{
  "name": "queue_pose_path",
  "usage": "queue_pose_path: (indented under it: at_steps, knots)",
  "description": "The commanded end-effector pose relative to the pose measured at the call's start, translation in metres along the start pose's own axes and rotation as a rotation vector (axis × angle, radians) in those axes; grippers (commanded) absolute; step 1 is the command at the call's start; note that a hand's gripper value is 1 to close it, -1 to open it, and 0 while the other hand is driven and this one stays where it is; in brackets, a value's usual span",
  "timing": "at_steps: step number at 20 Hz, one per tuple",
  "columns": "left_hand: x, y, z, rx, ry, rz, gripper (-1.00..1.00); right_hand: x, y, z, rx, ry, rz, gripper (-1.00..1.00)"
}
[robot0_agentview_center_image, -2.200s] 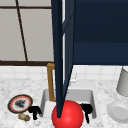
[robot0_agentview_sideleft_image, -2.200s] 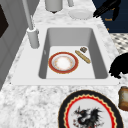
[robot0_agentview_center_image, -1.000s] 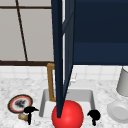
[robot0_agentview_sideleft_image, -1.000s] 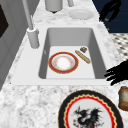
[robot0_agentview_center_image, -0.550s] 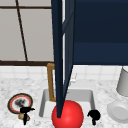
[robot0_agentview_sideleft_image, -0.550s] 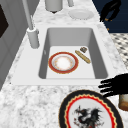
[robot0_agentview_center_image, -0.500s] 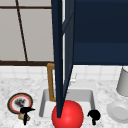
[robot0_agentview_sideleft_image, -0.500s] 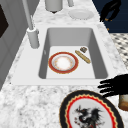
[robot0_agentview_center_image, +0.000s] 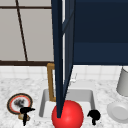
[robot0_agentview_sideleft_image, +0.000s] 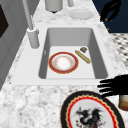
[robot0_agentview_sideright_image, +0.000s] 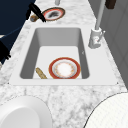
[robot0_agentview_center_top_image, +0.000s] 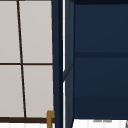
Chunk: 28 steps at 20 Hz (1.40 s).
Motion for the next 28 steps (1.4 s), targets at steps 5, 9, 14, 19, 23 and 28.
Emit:
queue_pose_path:
  at_steps: [5, 9, 14, 19, 23, 28]
  knots:
    - [0.047, 0.015, 0.026, -0.056, -0.019, -0.04, -1.0, 0.0, 0.0, 0.0, 0.0, 0.0, 0.0, 0.0]
    - [0.045, -0.01, 0.036, -0.041, -0.021, -0.118, -1.0, 0.0, 0.0, 0.0, 0.0, 0.0, 0.0, 0.0]
    - [0.049, -0.046, 0.026, -0.048, -0.036, -0.217, -1.0, 0.0, 0.0, 0.0, 0.0, 0.0, 0.0, 0.0]
    - [0.032, -0.064, 0.043, -0.056, -0.04, -0.281, -1.0, 0.0, 0.0, 0.0, 0.0, 0.0, 0.0, 0.0]
    - [0.035, -0.055, 0.05, -0.04, -0.06, -0.26, -1.0, 0.0, 0.0, 0.0, 0.0, 0.0, -0.001, 0.0]
    - [0.03, -0.043, 0.057, -0.006, -0.085, -0.222, -1.0, 0.0, 0.0, 0.0, 0.0, 0.0, -0.001, 0.0]
